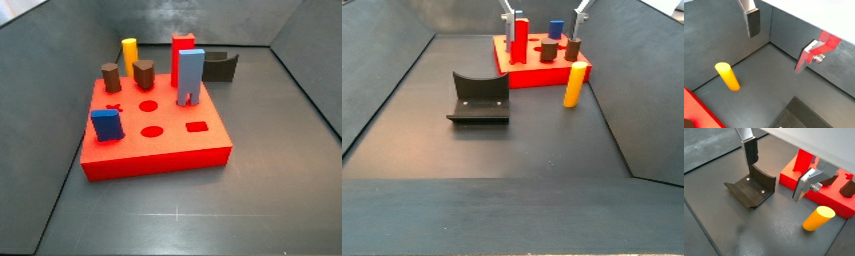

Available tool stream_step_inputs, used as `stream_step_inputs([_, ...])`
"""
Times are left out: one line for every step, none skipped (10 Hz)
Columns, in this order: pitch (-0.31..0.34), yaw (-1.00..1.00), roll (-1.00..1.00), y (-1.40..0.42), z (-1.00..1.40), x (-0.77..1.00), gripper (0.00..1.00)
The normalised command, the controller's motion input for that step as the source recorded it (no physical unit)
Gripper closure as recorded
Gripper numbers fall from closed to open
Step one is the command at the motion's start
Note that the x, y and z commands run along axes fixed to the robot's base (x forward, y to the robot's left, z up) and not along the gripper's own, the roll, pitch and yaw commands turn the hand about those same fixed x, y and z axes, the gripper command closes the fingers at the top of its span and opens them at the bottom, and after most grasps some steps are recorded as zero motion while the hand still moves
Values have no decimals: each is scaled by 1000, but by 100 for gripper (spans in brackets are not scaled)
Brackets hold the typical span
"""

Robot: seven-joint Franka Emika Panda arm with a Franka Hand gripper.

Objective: Pick up the oval object. Move up. Move to above the board. Insert the oval object.
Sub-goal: Pick up the oval object.

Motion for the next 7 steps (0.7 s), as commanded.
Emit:
stream_step_inputs([0,0,0,31,0,-11,0])
stream_step_inputs([0,86,-20,0,0,-60,0])
stream_step_inputs([0,846,0,-314,-40,-274,0])
stream_step_inputs([-30,914,39,-311,-126,-243,0])
stream_step_inputs([-43,909,56,-317,-174,-257,0])
stream_step_inputs([-91,794,60,-274,-297,-474,0])
stream_step_inputs([-97,463,67,-100,-337,-809,0])
